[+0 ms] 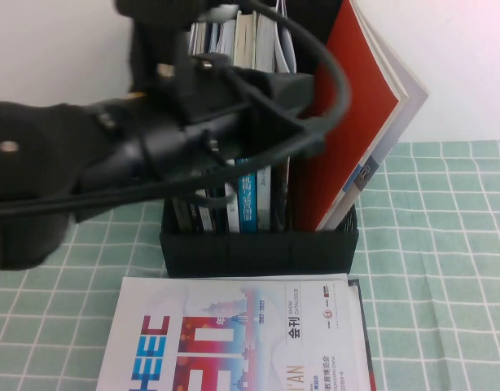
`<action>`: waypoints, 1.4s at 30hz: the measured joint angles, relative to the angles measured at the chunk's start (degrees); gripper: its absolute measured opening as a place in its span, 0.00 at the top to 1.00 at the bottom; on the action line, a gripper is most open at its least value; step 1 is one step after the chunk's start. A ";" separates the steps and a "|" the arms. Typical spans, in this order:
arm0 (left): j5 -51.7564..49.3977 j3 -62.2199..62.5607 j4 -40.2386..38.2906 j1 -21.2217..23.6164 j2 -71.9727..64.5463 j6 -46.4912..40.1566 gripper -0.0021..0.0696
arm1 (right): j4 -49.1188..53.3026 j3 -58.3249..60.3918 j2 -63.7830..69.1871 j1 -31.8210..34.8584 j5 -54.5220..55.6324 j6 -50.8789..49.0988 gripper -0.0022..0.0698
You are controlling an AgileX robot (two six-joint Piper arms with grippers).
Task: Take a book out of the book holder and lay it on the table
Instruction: Hold the bookshelf
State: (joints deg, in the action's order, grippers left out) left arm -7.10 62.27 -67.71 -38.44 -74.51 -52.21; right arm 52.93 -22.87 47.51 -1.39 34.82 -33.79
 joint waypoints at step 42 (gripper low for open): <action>23.76 22.73 -32.79 -11.36 -26.43 -44.75 0.97 | 0.79 -4.51 24.09 0.00 15.82 1.94 0.57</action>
State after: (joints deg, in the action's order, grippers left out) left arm 16.66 85.00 -100.51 -49.80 -100.94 -96.95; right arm 53.72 -27.38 71.59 -1.39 50.64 -31.85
